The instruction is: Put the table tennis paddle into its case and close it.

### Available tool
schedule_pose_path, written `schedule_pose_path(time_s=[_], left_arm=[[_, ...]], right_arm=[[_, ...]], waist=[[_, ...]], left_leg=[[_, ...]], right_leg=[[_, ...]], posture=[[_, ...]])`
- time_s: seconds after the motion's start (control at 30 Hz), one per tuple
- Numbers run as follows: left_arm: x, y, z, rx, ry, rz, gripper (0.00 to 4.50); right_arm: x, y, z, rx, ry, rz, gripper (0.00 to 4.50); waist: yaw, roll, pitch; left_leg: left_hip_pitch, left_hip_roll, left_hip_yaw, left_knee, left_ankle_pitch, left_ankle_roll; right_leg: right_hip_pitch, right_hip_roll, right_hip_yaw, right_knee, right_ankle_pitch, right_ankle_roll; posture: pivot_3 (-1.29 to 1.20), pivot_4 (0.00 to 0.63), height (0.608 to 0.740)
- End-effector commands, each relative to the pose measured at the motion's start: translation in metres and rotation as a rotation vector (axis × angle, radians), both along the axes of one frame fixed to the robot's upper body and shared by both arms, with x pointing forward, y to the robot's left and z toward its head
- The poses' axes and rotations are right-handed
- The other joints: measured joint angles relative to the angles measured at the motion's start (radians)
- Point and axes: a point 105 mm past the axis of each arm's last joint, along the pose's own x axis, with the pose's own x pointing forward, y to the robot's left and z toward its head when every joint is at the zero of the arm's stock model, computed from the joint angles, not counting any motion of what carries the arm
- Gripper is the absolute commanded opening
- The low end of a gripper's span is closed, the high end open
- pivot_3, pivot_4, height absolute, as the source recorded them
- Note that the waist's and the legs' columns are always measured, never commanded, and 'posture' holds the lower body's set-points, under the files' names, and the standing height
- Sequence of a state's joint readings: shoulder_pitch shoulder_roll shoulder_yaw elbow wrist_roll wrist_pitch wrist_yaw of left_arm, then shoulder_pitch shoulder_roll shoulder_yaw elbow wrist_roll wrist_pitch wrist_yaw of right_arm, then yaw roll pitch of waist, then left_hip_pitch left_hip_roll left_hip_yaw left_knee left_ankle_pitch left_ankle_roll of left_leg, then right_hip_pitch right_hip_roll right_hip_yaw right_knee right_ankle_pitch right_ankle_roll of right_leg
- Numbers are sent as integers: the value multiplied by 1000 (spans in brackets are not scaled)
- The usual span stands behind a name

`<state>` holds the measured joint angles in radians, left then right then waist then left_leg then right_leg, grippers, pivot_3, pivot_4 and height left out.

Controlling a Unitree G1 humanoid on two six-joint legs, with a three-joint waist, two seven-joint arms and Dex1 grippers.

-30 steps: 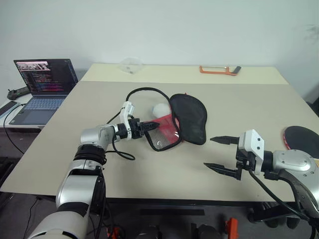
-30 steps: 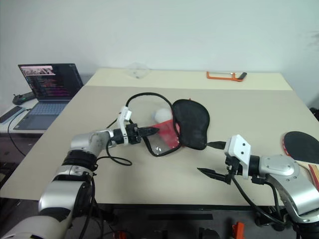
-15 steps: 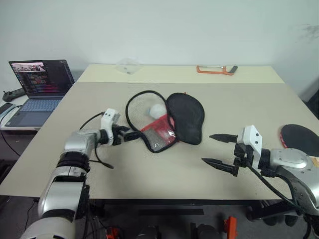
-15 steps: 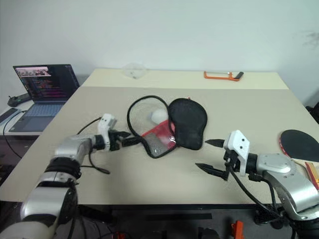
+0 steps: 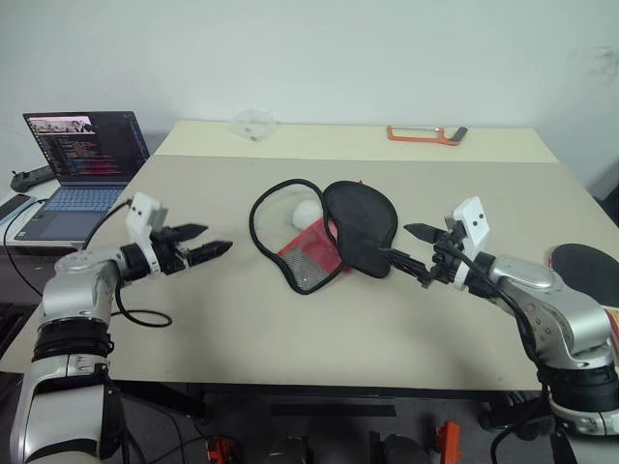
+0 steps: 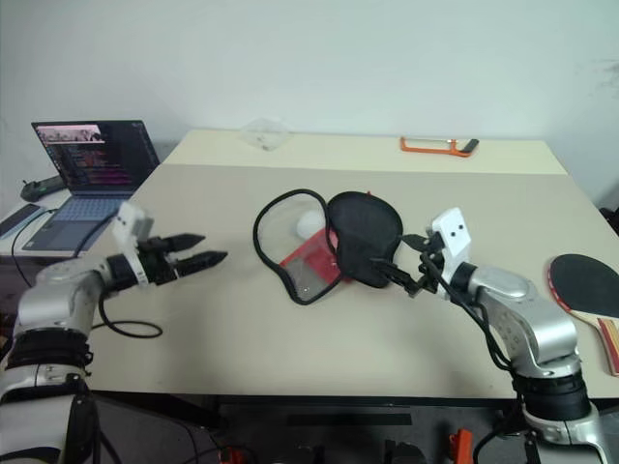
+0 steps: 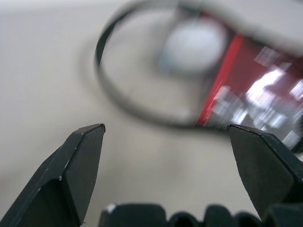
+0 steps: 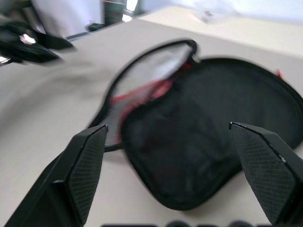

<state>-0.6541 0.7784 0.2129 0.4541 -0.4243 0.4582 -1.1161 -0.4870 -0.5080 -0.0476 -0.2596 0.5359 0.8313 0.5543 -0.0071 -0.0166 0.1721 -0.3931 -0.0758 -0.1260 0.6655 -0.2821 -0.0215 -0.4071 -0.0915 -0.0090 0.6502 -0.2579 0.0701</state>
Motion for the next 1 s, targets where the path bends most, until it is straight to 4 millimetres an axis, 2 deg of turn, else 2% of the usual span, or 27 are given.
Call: schedule_pose_path(time_s=[0.03, 0.2, 0.33, 0.47, 0.6, 0.7, 0.83, 1.0], left_arm=[[-15, -35, 32, -7, -95, -165, 4493], [-22, -60, 37, 64, -122, -277, 4493], [-17, -65, 35, 83, -121, -298, 4493], [-15, -66, 33, 87, -120, -308, 4493], [-14, -65, 33, 93, -123, -316, 4493], [-14, -65, 30, 96, -116, -321, 4493], [-12, -68, 28, 92, -114, -330, 4493], [-10, -71, 28, 91, -116, -333, 4493]], right_arm=[[14, 1, 1, 31, 48, -88, 4500], [36, 12, -11, 85, 142, -199, 4500], [44, 24, -26, 120, 228, -232, 4500], [41, 25, -34, 141, 293, -241, 4500], [28, 18, -35, 192, 353, -231, 4500], [17, 15, -44, 266, 457, -216, 4500], [6, 30, -43, 371, 543, -137, 4500], [8, 39, -46, 445, 589, -152, 4500]], waist=[[-5, 0, 0], [-25, 0, 0], [-28, 0, 0], [-31, 0, 0], [-34, 0, 0], [-34, 0, 0], [-39, 0, 0], [-44, 0, 0]], left_leg=[[0, 0, 0, 0, 0, 0], [0, 0, 1, 0, 0, 0], [0, 0, 4, 0, 1, -1], [0, 0, 9, 0, 1, -1], [0, 0, 15, 0, 1, 0], [0, 1, 15, 0, 1, 0], [1, 1, 18, -1, 1, 0], [2, 1, 19, 0, 1, 0]], right_leg=[[0, 0, 0, 0, 0, 0], [-1, 0, 1, 2, 0, 0], [-6, 0, 5, 8, 0, 0], [-11, 1, 10, 14, -1, -1], [-13, 1, 16, 15, 0, -1], [-14, 2, 17, 15, 0, -1], [-14, 2, 20, 17, 0, -1], [-16, 2, 22, 22, 0, -1]], posture=[[0, 150, 740], [0, 150, 740], [0, 150, 740], [0, 150, 740], [0, 150, 740], [0, 150, 740], [0, 150, 740], [0, 150, 740]])
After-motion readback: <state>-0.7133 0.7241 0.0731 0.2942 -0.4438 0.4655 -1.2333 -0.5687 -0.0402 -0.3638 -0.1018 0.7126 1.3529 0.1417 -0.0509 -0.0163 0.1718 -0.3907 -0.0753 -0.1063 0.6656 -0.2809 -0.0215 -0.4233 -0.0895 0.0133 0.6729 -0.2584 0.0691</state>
